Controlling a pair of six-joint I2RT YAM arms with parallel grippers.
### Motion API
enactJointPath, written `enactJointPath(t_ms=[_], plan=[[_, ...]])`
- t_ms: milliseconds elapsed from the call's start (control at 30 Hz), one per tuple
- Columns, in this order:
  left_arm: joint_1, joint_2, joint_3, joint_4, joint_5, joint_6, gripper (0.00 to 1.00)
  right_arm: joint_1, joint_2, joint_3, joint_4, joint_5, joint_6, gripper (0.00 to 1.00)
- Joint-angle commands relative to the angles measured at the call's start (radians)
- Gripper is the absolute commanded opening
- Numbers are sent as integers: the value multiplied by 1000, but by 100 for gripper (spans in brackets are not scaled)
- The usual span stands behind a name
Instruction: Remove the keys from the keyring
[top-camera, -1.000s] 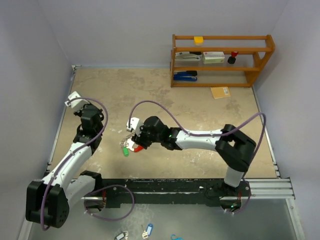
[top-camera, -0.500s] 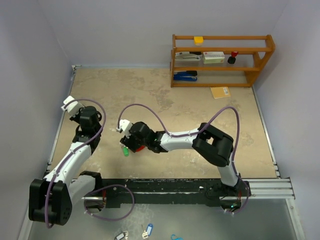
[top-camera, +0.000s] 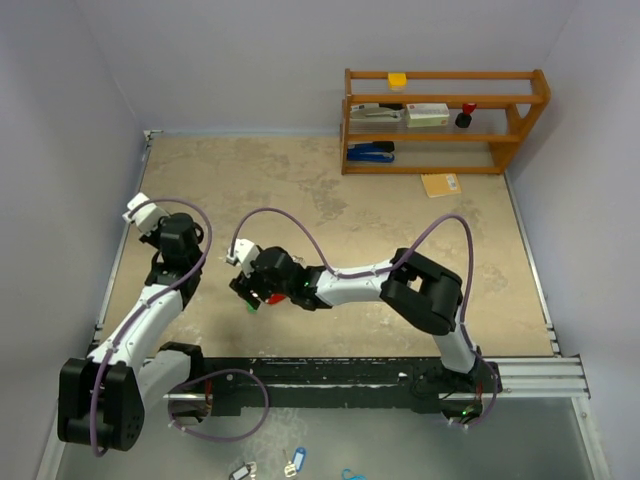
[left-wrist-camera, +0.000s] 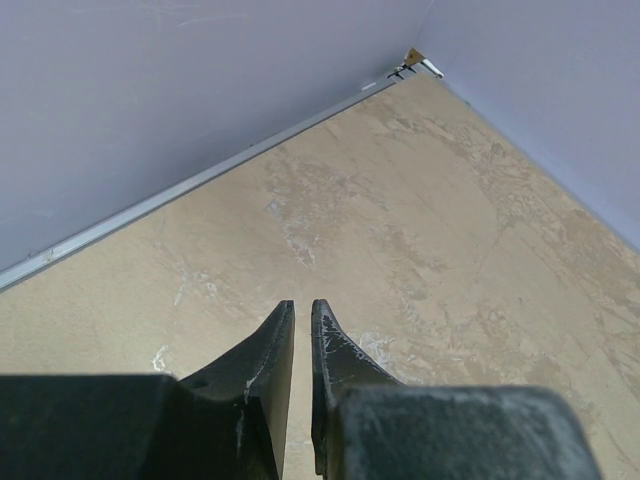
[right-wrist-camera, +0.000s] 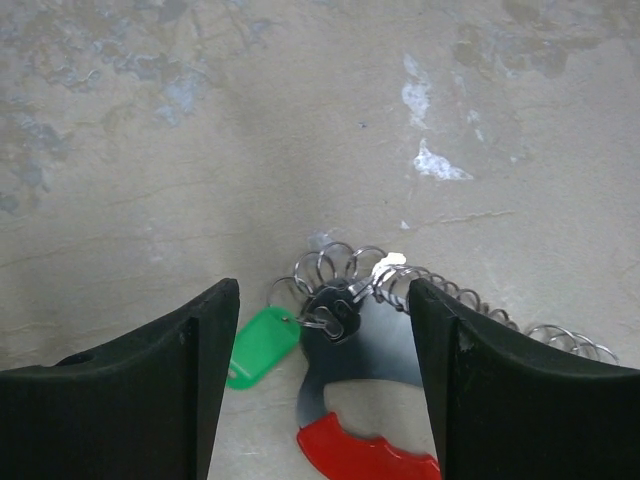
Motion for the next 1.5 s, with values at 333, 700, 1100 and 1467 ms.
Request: enactJointPath(t_ms=[333, 700, 1100, 1467], plan=[[9, -32, -7, 29, -22, -21, 9, 25, 68, 45, -18, 39, 14, 73], [10, -51, -6, 30, -25, -23, 9, 26, 36, 16, -118, 158, 30, 67], [10, -45, -6, 38, -6, -46, 9, 25, 22, 3, -220, 207, 51, 18], [10, -34, -6, 54, 20, -58, 8, 25, -57, 31, -286, 386, -50, 0]])
